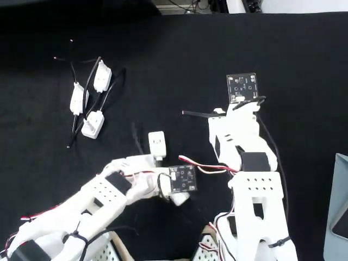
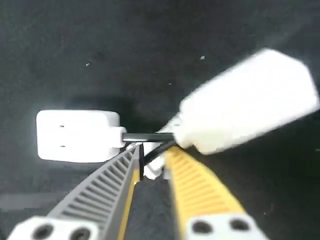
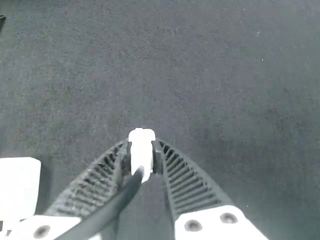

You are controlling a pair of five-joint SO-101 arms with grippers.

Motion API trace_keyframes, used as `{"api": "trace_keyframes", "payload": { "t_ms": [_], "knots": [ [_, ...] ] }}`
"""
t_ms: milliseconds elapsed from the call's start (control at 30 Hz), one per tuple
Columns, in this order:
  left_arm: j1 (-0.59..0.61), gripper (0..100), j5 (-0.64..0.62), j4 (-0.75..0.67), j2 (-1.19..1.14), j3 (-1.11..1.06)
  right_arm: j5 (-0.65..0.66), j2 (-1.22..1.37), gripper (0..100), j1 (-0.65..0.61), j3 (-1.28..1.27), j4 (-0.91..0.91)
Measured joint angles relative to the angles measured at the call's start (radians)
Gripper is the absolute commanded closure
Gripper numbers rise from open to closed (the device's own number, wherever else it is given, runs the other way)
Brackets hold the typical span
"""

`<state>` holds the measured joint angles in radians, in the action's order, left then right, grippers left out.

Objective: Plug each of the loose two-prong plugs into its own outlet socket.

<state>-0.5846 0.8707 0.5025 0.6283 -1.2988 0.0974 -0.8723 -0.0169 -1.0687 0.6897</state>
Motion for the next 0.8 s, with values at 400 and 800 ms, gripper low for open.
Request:
{"api": "trace_keyframes", "payload": {
  "t_ms": [400,800],
  "knots": [
    [0.080,97,-0.009,0.184,0.052,0.058,0.000,0.000,98.7,0.000,0.000,0.000],
    [0.226,97,-0.011,0.683,0.463,0.153,0.000,0.000,98.7,0.000,0.000,0.000]
  ]
}}
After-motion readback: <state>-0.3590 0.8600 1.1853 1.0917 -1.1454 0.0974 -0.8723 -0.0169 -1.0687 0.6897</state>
